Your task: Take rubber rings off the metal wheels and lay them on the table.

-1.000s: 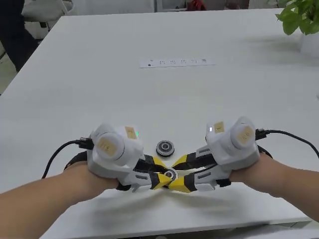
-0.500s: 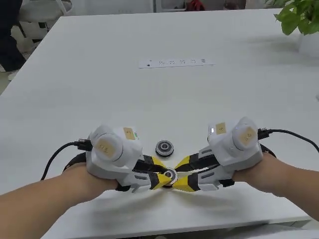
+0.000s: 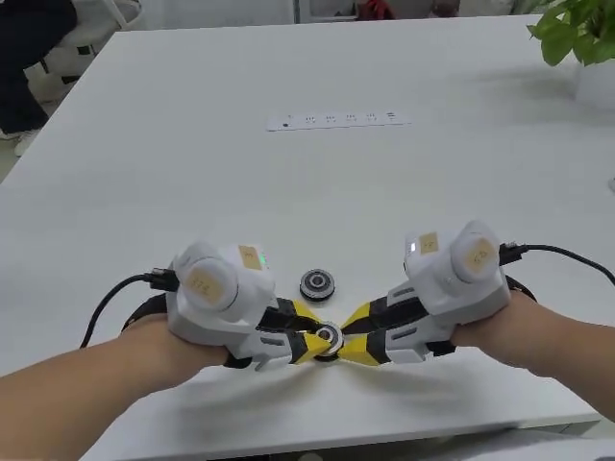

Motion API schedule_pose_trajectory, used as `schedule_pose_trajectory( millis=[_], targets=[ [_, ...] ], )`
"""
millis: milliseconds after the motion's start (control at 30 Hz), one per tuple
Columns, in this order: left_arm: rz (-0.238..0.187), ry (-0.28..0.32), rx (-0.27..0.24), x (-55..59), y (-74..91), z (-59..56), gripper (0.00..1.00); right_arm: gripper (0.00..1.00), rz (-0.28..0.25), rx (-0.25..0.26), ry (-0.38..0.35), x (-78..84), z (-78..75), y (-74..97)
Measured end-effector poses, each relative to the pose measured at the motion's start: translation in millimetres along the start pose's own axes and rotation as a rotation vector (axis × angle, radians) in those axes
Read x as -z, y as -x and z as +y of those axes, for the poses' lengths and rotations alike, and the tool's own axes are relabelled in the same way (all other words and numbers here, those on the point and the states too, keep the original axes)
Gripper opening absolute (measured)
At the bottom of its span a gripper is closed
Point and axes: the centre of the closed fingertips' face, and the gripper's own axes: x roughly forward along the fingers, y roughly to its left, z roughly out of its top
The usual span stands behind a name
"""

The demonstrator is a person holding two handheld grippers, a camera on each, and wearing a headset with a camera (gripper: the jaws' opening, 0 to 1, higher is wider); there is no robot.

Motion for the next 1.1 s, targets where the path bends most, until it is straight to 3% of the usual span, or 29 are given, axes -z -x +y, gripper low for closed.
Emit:
schedule_pose_trajectory(
  millis=[633,733,1100],
  targets=[
    [0.001,-0.012,-0.007,-0.3,-0.3,-0.2,0.13,0.00,0.010,0.011,-0.128,3.3,-3.5,4.2],
    [0.002,-0.015,-0.005,-0.2,-0.3,-0.2,0.13,0.00,-0.010,0.009,-0.183,1.9,-5.2,7.4],
    [0.005,-0.013,-0.010,-0.2,-0.2,-0.3,0.13,0.00,-0.044,0.013,-0.282,0.9,-7.8,9.5]
  ],
)
